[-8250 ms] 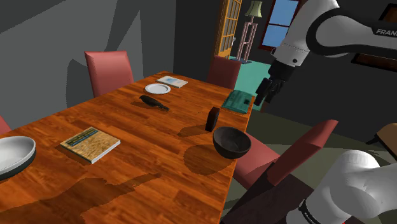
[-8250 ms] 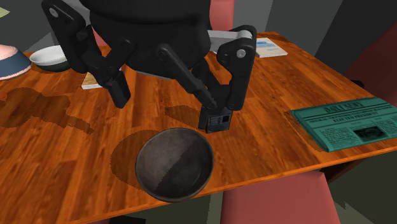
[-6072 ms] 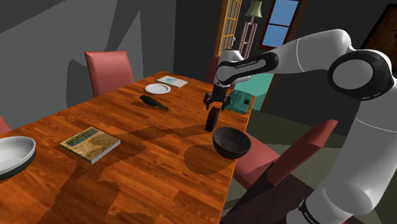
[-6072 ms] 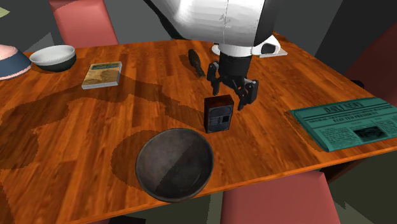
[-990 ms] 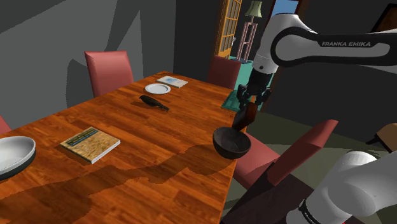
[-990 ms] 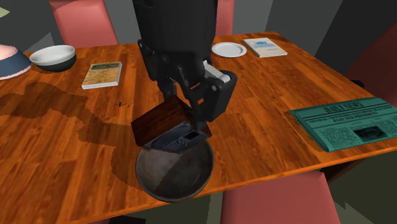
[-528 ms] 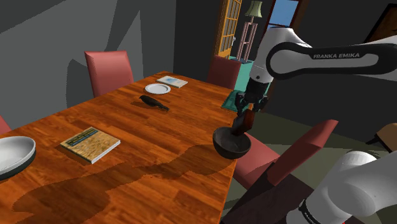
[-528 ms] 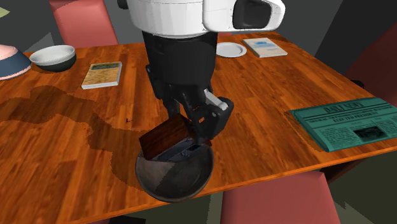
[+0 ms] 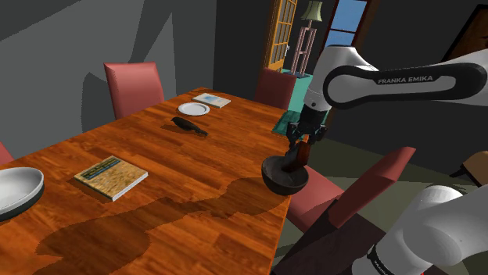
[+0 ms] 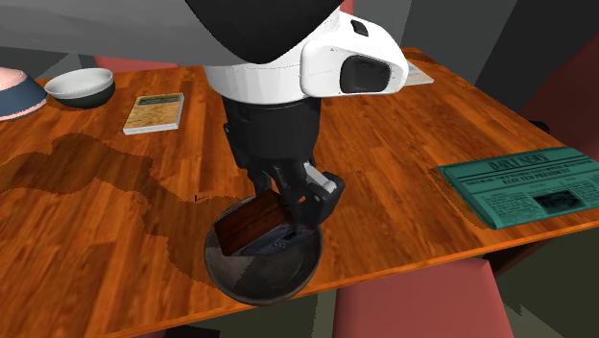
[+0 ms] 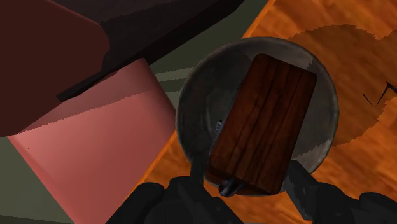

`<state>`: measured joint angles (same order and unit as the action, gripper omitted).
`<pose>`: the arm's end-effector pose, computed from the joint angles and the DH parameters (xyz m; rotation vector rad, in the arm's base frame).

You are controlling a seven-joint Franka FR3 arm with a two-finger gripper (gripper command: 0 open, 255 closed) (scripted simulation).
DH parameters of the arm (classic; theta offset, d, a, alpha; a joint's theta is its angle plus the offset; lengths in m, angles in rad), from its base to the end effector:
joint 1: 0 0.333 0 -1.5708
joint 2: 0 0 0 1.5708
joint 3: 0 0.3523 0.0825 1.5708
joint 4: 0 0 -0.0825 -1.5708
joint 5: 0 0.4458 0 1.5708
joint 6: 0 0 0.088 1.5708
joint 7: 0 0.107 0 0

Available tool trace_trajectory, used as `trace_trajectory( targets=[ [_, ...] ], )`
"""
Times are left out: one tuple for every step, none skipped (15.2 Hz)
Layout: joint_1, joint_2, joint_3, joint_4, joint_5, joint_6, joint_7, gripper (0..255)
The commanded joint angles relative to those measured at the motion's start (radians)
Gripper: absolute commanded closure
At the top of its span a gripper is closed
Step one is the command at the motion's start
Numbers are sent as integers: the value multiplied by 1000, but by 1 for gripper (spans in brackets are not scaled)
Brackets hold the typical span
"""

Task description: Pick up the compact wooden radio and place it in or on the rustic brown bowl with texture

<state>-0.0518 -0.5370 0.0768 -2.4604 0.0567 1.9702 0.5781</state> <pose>0.4305 0.0163 0.4979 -2.9829 0.8964 -0.0622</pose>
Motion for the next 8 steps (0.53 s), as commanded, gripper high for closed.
trace_trajectory(
  targets=[
    [0, 0, 0, 0, 0, 1, 0, 255],
    [0, 0, 0, 0, 0, 1, 0, 255],
    [0, 0, 0, 0, 0, 1, 0, 255],
    [0, 0, 0, 0, 0, 1, 0, 255],
    [0, 0, 0, 0, 0, 1, 0, 0],
    [0, 0, 0, 0, 0, 2, 0, 0],
    [0, 0, 0, -1, 0, 2, 0, 0],
    [0, 0, 0, -1, 0, 2, 0, 0]
  ],
)
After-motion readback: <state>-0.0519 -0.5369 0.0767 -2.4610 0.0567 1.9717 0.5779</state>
